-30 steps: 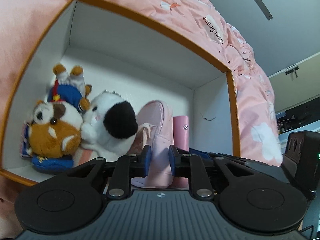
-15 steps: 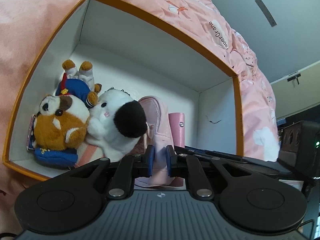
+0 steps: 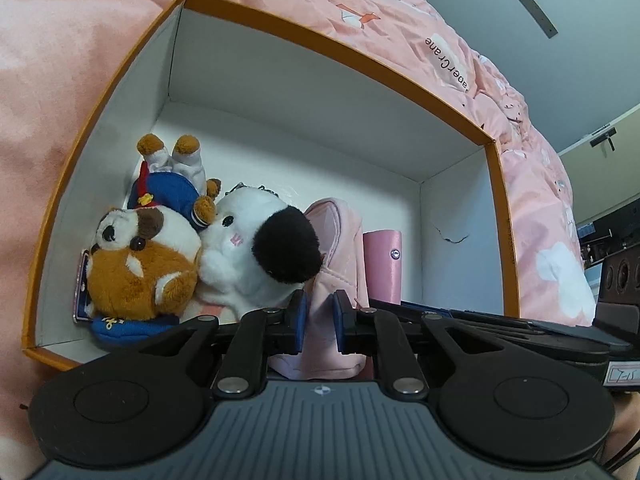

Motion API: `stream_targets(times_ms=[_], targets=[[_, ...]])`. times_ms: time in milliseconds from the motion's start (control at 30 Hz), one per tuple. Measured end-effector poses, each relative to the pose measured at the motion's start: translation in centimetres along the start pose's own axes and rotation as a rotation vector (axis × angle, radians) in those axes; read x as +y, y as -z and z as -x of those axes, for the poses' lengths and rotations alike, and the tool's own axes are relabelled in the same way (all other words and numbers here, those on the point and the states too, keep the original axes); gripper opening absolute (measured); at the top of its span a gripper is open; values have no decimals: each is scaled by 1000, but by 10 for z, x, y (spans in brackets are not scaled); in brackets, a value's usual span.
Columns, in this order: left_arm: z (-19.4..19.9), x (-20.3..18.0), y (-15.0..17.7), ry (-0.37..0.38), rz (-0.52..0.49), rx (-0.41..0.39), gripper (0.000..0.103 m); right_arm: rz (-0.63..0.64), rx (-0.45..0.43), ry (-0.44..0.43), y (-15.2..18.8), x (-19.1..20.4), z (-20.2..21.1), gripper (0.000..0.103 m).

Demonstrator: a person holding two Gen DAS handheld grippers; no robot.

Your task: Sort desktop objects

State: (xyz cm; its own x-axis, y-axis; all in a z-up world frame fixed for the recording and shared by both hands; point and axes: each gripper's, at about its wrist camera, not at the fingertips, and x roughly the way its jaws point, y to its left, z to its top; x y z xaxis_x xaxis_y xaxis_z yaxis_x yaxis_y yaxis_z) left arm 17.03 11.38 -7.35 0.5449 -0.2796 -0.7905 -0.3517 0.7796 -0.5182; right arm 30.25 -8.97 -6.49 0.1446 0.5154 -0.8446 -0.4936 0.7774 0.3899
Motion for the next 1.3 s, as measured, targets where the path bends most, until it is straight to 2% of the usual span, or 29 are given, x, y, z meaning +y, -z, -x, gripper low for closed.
stream_targets(times_ms=[200,467,600,767,967,1067,1300], targets=[[4,2,0,17,12,-2,23,17,-20,8,4,0,8,26],[12,0,2,15,-23,-11,30,55,-58,24,11,-3,22,27],[23,-3,4,2,-51,-31,30,38,-68,-8,11,-4,21,18],[35,-5,3,8,-67,-62,30,58,-63,-46,9,6,19,15],[28,-4,5,-9,-71,-34,30,66,-62,-46,7,15,12,16],[24,-4,7,7,-75,-23,30,49,-65,-49,10,11,15,18],[19,-5,10,-25,-107,-21,30,36,-74,-56,11,5,16,19]])
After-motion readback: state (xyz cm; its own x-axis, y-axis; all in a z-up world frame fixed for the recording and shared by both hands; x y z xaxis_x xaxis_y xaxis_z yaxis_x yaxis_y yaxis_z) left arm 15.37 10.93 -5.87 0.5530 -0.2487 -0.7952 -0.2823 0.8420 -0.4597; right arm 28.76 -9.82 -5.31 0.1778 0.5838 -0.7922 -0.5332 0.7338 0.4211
